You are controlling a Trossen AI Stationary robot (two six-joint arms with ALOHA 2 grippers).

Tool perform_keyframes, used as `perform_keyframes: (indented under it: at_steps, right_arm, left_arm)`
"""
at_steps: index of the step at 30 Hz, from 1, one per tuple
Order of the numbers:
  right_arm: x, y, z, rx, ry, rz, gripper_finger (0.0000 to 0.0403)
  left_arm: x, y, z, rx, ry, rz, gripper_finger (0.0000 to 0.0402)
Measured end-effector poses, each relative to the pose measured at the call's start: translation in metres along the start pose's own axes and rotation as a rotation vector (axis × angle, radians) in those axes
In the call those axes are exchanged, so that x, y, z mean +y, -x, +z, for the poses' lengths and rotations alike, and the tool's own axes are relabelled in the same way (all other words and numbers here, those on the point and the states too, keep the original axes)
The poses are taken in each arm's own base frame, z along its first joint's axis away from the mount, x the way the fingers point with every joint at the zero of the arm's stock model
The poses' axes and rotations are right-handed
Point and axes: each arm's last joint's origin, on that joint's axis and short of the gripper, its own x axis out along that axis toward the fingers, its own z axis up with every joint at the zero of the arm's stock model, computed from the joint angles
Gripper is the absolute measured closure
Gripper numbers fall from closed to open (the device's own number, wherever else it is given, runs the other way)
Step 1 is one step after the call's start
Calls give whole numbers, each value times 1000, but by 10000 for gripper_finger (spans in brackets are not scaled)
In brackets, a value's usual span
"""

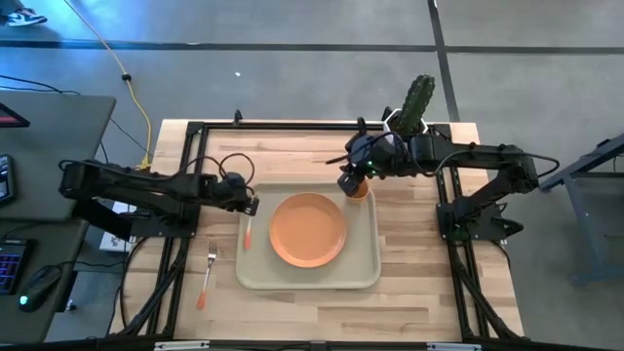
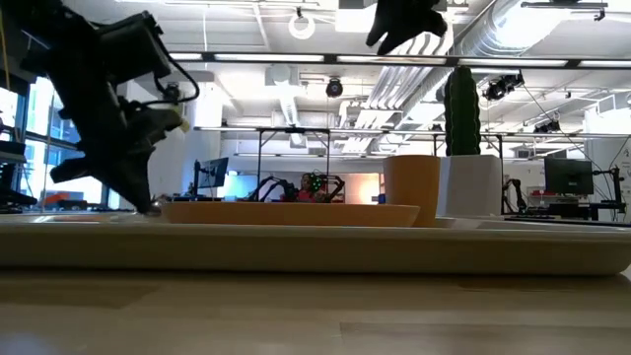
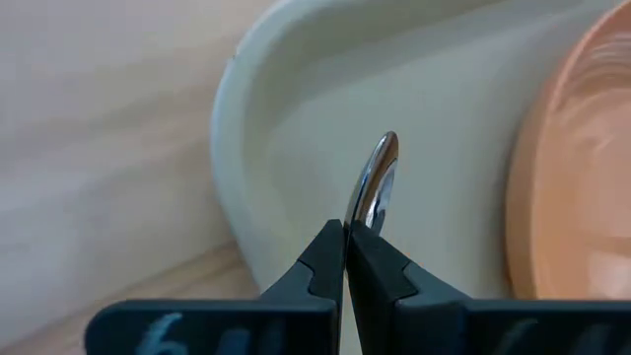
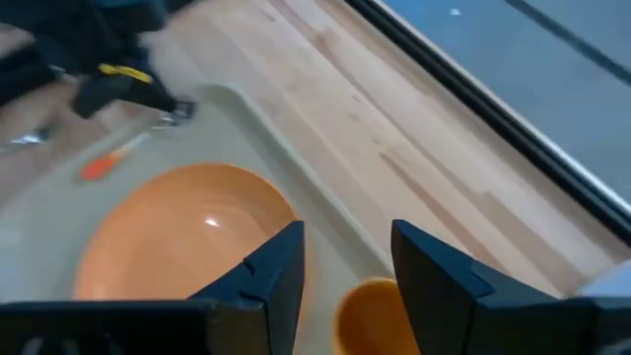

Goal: Pick and place plate/cup/fork/spoon on tray
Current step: Put the orange spoon beside the orange plate on the gray tray, then put the orange fork between the orange spoon and the orange plate on the gray tray

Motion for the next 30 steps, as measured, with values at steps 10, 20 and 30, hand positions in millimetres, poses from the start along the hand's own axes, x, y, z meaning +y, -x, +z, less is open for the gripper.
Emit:
perform_keyframes:
  at_steps: [10, 20, 30]
  right_arm:
    - [7, 3, -6, 8, -45, -3, 258]
    - [52, -38, -73, 61, -130, 195, 258]
    - [83, -59, -118, -150, -116, 434, 254]
  left_arm:
    - [1, -6, -4, 36, 73, -12, 363]
    - [-24, 13, 5, 77, -1, -153, 317]
    - [-66, 90, 16, 75, -268, -294, 314]
